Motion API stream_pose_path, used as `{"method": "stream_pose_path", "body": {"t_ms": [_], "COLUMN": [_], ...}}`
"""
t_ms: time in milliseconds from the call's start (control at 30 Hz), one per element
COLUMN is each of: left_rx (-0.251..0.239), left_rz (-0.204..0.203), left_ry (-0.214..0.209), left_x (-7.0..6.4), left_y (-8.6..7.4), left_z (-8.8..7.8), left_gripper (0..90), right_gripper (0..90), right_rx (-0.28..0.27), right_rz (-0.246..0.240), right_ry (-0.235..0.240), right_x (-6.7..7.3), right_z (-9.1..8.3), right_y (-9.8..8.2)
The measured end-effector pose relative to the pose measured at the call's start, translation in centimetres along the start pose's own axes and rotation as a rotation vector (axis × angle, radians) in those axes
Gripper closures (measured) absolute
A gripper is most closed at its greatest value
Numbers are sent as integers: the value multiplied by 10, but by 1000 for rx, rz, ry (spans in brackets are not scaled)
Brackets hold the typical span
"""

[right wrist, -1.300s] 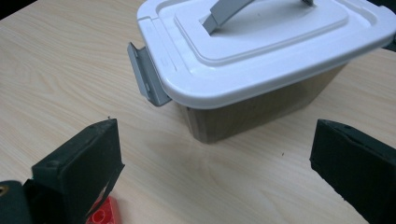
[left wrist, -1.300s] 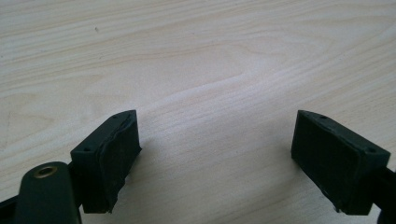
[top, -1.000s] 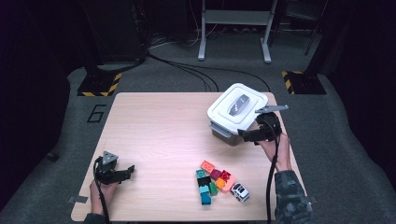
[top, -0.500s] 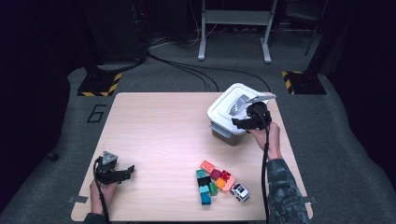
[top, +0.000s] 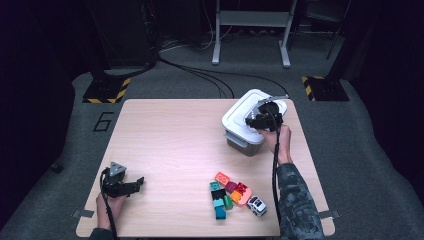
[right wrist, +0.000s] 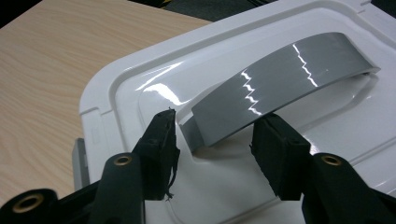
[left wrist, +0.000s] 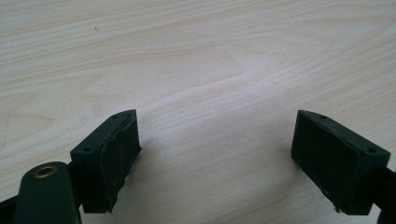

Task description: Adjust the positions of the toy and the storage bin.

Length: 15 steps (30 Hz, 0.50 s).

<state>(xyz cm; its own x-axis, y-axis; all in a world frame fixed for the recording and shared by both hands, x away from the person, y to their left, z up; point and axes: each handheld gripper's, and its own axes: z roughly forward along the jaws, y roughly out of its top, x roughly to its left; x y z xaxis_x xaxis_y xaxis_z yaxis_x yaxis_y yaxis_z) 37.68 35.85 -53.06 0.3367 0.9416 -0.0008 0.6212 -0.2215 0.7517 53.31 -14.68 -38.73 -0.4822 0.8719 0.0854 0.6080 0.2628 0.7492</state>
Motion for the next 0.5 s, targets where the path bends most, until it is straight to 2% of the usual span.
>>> {"method": "stream_pose_path", "body": {"t_ms": [100, 133, 200, 367, 500], "left_rx": [0, 0, 0, 0, 0], "left_rz": [0, 0, 0, 1, 1], "left_ry": [0, 0, 1, 2, 2], "left_x": [0, 0, 0, 0, 0], "left_y": [0, 0, 0, 0, 0], "left_z": [0, 0, 0, 0, 0], "left_gripper": [154, 154, 154, 154, 154], "right_gripper": [548, 580, 589, 601, 608], "right_rx": [-10, -14, -28, -39, -52], "right_rz": [2, 25, 16, 38, 17], "right_ry": [1, 5, 12, 28, 43], "right_x": [-2, -2, -3, -2, 1], "right_z": [3, 4, 5, 4, 4], "right_y": [0, -1, -2, -6, -9]}}
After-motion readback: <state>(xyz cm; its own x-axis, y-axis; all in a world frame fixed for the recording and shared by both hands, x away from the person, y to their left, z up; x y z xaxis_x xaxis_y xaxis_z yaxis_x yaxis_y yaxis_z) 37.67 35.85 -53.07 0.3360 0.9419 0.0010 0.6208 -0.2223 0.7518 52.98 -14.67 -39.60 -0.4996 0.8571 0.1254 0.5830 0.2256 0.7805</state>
